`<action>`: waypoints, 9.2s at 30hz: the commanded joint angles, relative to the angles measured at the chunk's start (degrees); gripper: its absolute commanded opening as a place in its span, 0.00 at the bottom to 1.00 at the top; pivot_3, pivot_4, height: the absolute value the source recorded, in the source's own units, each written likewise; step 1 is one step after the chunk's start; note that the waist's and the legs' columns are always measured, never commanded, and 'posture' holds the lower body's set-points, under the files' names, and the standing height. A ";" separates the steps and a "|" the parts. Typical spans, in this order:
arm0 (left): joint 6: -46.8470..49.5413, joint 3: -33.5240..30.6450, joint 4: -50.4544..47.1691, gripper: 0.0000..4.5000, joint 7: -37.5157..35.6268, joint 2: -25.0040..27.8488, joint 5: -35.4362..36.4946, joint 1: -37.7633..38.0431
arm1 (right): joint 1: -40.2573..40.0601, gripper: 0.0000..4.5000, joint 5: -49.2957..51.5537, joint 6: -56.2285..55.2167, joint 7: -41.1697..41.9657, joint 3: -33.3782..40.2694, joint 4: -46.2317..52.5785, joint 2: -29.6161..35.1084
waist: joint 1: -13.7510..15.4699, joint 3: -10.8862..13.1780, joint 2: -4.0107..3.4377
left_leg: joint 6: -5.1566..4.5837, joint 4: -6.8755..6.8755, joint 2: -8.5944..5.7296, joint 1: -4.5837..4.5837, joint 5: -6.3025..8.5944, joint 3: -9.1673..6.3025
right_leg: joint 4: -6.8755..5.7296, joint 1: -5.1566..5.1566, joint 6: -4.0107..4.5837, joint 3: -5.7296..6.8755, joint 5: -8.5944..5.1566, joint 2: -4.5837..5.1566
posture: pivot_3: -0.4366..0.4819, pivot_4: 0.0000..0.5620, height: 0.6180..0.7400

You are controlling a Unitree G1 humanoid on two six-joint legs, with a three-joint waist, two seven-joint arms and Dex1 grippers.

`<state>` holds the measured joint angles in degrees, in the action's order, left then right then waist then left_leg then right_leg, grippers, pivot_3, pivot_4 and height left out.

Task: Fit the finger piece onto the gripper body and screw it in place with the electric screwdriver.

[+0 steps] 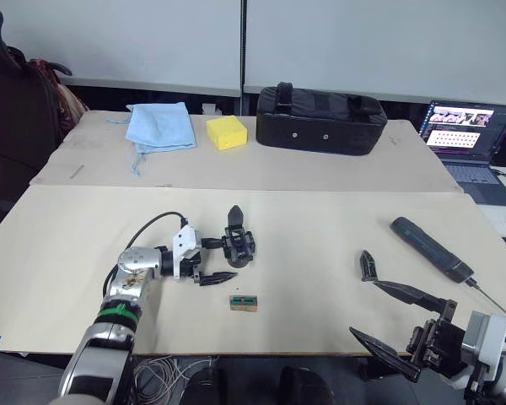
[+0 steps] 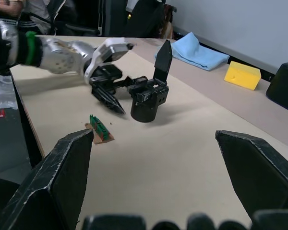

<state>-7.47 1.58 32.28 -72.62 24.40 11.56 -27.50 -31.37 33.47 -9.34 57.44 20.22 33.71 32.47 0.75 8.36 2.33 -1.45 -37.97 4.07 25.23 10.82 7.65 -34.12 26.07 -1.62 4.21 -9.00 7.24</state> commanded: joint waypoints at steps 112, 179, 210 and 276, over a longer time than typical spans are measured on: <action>31.48 -7.59 -49.74 0.99 -4.47 20.03 26.74 13.60 | 46.04 1.00 59.02 79.10 -82.47 -12.43 -18.73 27.64 | -0.10 0.08 -0.40 | -0.37 0.05 -0.32 -0.03 -0.19 -0.12 | 0.10 0.02 -0.02 -0.41 -0.03 -0.07 | 0.48 0.27 1.00; 56.43 -14.10 -42.26 0.01 61.01 -18.84 55.80 -16.51 | 63.12 0.25 -21.71 47.67 -42.68 -31.83 3.32 1.43 | -0.11 0.03 -0.26 | -0.43 -0.30 -0.26 0.19 -0.26 -0.91 | 0.05 -0.06 -0.06 -0.48 0.03 -0.75 | 0.48 0.27 1.00; 64.83 0.85 -32.65 0.00 7.23 10.23 45.40 -21.06 | 74.29 1.00 38.86 91.84 -24.52 -13.36 -10.84 10.56 | -0.07 0.07 -0.29 | -0.35 -0.25 -0.22 0.29 -0.20 -1.02 | 0.08 0.09 0.09 -0.43 0.02 -0.72 | 0.48 0.27 1.00; -2.48 7.14 14.51 1.00 -11.52 2.43 -0.67 -12.56 | 52.85 0.10 11.90 45.66 -9.01 -21.36 -5.46 5.40 | 0.55 0.09 -0.39 | -0.40 -0.44 -0.17 0.66 -0.21 -1.00 | 0.04 0.28 0.07 -0.24 -0.01 -0.70 | 0.48 0.27 1.00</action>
<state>-7.85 8.42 45.46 -83.42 27.20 11.64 -39.21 21.29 45.05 37.26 47.86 -2.46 26.60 38.04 1.30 8.45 1.95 -1.85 -38.41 3.90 25.87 10.61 6.65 -34.08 26.34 -1.54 3.98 -9.01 6.54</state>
